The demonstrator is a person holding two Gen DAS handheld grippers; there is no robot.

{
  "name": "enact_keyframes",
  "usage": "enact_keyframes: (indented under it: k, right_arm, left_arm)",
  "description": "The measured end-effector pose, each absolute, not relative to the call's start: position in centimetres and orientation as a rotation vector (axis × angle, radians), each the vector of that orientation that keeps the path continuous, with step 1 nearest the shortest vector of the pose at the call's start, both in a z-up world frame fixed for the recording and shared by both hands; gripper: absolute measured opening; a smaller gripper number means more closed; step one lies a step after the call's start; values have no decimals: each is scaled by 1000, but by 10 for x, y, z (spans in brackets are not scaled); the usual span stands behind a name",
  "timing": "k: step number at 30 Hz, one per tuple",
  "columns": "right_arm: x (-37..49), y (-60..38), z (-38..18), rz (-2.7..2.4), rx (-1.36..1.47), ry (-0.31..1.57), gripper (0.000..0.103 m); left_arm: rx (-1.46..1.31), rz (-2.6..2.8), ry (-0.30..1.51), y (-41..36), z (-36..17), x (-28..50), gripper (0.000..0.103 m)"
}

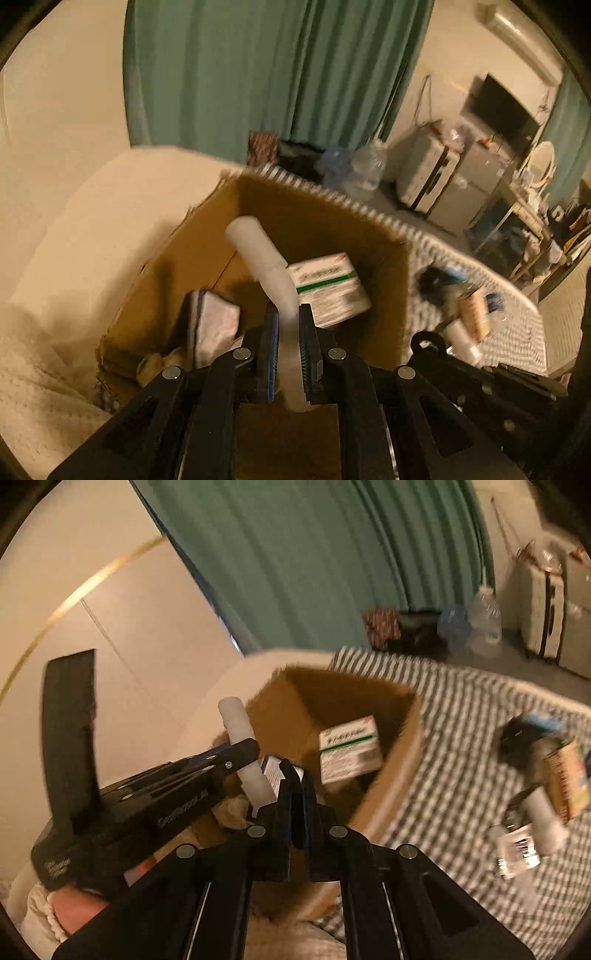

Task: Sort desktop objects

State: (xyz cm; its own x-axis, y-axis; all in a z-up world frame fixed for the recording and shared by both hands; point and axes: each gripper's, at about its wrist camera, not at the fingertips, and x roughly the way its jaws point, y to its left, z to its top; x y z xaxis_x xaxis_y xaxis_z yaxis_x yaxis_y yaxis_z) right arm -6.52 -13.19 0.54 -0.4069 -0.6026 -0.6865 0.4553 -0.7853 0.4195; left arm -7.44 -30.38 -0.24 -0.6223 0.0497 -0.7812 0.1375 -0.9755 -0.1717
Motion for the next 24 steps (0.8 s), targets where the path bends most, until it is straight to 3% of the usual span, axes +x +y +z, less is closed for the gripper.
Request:
enact_keyframes:
  k: [3,4,5,6,7,8,16,21,24]
  right_arm:
    - [-80,-142,-11,-2157,1241,-290,6]
    - [-84,-144,-11,-2150,1244,-285,20]
    - [-84,-143,-10,-2171,1251,-269,38]
    - [-84,-140,-7,-2219,1256,-250,68]
    - [-82,-134,-2,-2269,1237,-241,82]
    - [-78,-127,3,-2296,1208,-241,82]
    - [-35,-37,45,-2535,1102,-193,82]
    - [8,50,60,-2730,1128,-276,83]
    - [28,98,59,-2849,1154,-287,83]
  left_arm:
    - [1388,-2712,332,-317,-21,-77,19]
    - [1402,-2694,339,-318,-26,-76,25]
    - [1410,-2687,343,-319,-30,-76,43]
    - [1412,-2688,344,-319,-32,-75,68]
    - [1394,-2697,334,-317,-34,-72,77]
    - [1371,-2716,323,-316,-34,-72,82]
    - [1257,-2790,228,-281,3,-54,83]
    - [1198,-2907,228,-206,39,-32,97]
    - [1231,-2931,276,-152,35,-22,100]
